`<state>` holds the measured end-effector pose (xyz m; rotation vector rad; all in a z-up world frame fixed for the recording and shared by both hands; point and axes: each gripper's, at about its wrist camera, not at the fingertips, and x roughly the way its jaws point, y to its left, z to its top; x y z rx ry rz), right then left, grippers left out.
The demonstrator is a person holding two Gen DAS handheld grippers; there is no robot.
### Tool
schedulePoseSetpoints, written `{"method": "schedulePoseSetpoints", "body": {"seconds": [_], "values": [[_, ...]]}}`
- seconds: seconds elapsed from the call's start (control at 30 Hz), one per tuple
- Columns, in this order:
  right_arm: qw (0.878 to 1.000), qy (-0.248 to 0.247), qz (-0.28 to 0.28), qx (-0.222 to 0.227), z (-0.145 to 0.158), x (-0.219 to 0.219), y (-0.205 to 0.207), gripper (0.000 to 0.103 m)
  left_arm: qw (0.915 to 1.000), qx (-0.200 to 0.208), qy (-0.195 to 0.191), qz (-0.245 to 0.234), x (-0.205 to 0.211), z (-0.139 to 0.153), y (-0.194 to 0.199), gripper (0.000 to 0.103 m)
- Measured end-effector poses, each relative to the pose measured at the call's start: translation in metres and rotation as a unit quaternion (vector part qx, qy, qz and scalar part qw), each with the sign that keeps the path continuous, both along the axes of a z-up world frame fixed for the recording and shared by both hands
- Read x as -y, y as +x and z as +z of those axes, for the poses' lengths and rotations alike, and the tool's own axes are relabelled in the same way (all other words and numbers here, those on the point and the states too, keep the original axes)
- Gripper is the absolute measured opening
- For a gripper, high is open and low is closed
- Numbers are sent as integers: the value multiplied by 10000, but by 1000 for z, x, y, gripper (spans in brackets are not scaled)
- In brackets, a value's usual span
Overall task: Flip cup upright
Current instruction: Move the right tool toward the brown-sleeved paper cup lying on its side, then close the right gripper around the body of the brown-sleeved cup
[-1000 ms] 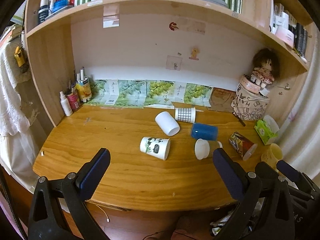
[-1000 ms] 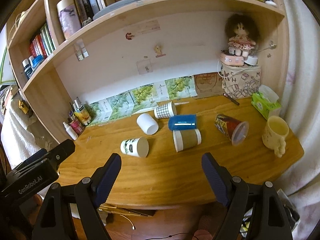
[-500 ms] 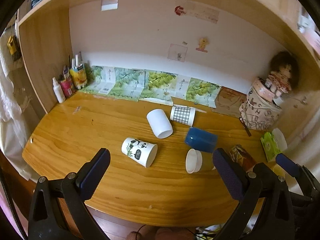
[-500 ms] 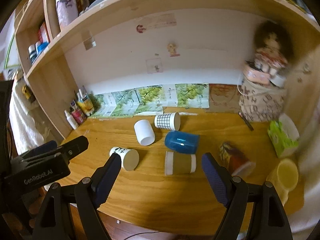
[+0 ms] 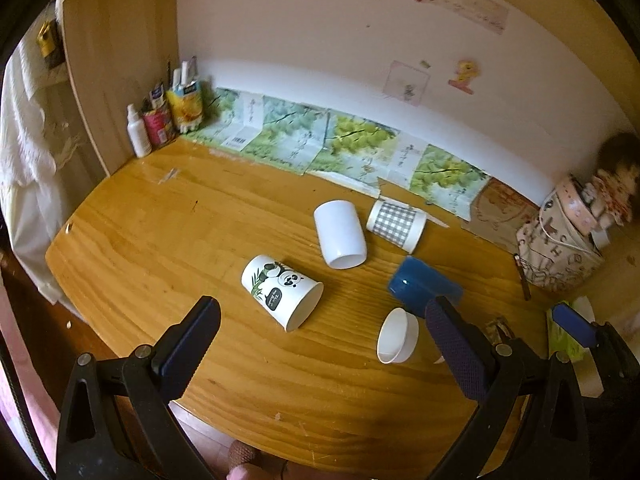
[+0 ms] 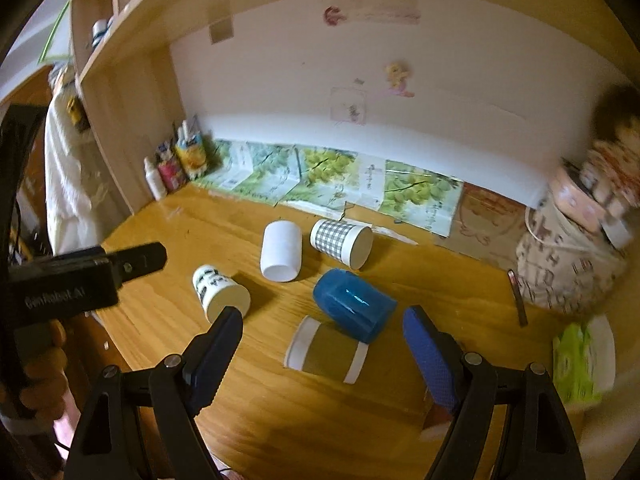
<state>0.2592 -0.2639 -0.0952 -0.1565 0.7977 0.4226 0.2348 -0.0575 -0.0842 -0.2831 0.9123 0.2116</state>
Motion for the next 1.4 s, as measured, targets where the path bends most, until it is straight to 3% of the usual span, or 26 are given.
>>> {"method": "schedulePoseSetpoints", "body": {"seconds": [0.3,0.73,1.4], "values": [[9937,-706,865,-51,-32,-12,26,83,9988,-261,-148,374,-6,-16,8,102],[9674,-1542,1971,-378,-79,-30,41,83,9956,-501,-319,724,-16,-36,16,102],[9316,-2382,2570,-969,-143,-32,63,83,9945,-693,-362,692,-13,-49,36,102]]}}
